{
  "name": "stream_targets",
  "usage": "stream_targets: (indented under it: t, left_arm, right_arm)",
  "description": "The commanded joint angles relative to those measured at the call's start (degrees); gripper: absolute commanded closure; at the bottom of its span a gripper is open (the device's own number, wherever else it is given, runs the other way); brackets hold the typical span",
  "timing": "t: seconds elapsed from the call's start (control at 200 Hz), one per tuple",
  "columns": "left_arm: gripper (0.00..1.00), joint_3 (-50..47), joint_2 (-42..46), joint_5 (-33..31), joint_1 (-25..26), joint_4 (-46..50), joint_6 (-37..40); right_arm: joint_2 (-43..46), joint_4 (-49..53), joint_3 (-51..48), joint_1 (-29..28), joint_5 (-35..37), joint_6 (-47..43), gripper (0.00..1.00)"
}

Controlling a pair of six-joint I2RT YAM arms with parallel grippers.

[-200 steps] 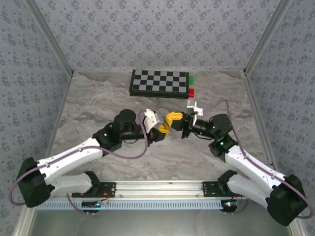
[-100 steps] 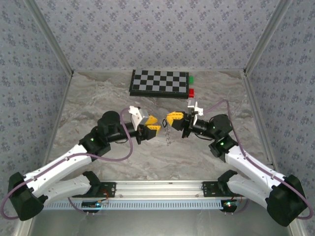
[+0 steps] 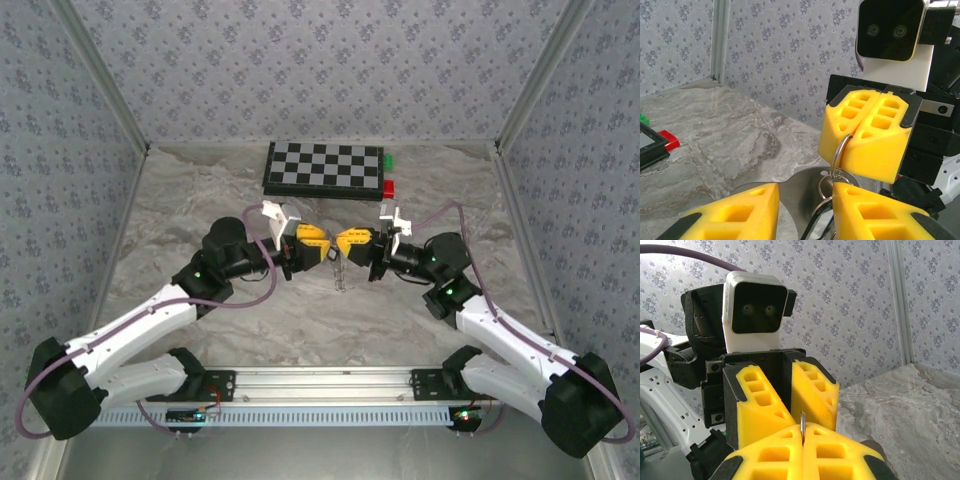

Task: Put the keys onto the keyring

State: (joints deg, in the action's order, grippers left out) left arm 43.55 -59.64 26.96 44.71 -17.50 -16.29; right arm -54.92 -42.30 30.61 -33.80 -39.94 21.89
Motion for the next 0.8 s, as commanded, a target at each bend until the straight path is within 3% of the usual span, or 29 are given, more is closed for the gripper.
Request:
stream_targets:
  t: [0.0, 0.41, 0.795]
  left_arm:
    - [0.76, 2.4, -0.4, 3.3, -0.9, -5.8, -2.6]
    - [0.73, 2.9, -3.1, 9.8, -1.3, -8.9, -4.4]
    - [0.71, 1.1, -0.6, 9.0, -1.8, -8.8, -3.8]
  right_arm:
    - [0.1, -2.8, 0.2, -0.4, -1.1, 0.6, 1.00]
    - [0.0, -3.0, 0.1, -0.5, -1.0, 0.6, 1.00]
    - [0.1, -1.8, 0.3, -0.3, 0.4, 0.0, 1.00]
